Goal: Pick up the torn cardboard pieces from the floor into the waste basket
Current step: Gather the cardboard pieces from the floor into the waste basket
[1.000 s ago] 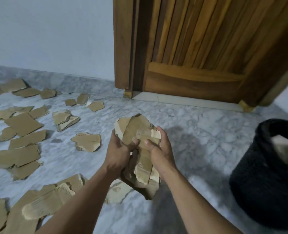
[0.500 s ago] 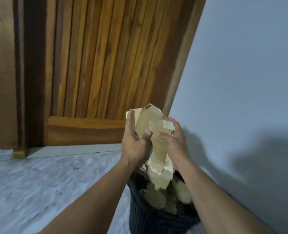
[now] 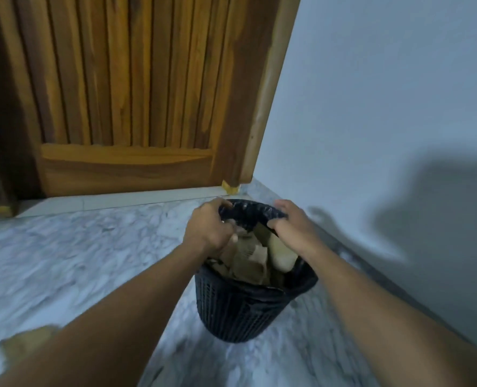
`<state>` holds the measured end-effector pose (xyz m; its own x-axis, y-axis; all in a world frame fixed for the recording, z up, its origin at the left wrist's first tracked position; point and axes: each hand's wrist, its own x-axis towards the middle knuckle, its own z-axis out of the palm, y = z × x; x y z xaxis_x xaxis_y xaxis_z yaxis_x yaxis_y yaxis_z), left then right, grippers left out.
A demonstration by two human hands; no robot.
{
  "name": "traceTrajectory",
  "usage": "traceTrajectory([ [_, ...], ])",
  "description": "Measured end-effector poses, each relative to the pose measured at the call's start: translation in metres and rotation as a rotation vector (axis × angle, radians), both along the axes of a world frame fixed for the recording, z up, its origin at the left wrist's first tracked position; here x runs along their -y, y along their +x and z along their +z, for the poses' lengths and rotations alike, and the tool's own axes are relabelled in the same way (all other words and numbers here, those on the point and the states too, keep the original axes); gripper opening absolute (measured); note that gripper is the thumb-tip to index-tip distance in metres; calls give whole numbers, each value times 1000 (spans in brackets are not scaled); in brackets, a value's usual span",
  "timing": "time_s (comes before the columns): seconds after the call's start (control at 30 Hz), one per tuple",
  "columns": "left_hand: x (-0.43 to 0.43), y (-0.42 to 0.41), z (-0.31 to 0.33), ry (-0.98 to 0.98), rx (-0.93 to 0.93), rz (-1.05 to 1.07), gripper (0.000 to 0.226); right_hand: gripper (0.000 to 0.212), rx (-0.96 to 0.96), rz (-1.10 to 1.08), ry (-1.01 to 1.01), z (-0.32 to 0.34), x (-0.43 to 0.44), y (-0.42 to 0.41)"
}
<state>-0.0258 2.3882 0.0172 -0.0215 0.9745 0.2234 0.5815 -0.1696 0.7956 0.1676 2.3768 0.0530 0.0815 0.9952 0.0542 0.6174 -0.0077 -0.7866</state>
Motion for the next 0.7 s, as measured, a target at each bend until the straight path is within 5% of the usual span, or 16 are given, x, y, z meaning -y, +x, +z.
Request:
traceTrajectory([
  [0.37,73,-170,-39,-37,-2,300,30,58,287,431,126,-1,5,-205],
  [0.7,104,-227,-88,-248,-102,407,52,63,380,494,-10,-56,-8,-271],
])
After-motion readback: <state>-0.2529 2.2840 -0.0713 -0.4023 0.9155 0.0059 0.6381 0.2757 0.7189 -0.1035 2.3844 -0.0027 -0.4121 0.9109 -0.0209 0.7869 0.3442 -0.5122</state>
